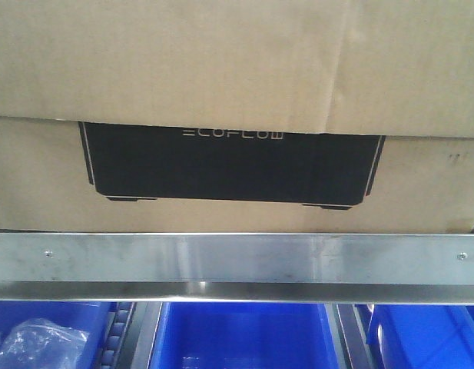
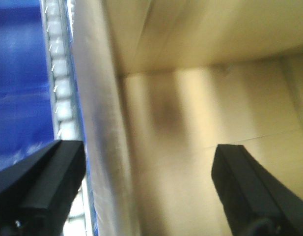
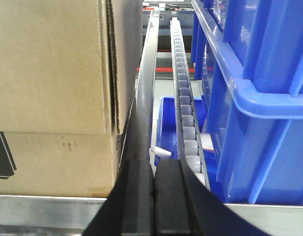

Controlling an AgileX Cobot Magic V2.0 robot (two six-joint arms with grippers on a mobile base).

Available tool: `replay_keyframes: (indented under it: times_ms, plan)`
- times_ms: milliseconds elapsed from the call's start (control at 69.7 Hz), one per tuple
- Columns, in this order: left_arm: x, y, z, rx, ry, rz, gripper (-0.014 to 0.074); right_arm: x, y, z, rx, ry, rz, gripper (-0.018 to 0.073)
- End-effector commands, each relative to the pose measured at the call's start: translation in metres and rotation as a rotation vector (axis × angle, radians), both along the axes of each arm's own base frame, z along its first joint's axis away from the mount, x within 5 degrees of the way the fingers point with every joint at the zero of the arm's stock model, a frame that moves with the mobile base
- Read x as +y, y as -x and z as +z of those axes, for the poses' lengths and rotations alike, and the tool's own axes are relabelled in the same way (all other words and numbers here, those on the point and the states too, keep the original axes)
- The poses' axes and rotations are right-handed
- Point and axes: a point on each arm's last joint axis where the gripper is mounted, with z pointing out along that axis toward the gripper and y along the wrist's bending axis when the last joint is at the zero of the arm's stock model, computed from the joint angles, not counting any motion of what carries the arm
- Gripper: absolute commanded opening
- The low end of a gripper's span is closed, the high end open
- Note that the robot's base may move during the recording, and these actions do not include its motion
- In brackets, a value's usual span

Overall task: Grab box from left shelf to table start
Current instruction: 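Close left and right grippers on the box's opposite side walls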

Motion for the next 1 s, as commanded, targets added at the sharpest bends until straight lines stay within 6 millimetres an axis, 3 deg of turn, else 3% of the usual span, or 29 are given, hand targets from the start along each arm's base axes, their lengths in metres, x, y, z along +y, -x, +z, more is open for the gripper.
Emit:
replay_keyframes:
  times_ms: [0,416,746,990]
  plan:
    - [0.001,0.005,0.024,-0.107,0.032,0.042,0.0429,-0.001,0.002,0.015,-0.121,-0.004,-0.009,0.0057]
    - [-0.003,-0.009,0.008,-0.056,0.053,0.037,0.0303,-0.001,0.002,0.015,-0.129,-0.004,-0.009,0.0057]
    - [-0.004,-0.009,0.009,-0.061,0.069,0.036,0.0080,-0.001,0.003,0.017,-0.146,-0.004,-0.009,0.0057]
    - [-0.004,-0.009,0.009,-0.060,0.070,0.036,-0.0073,-0.001,0.007,0.039,-0.285,-0.006,-0.012,0.0057]
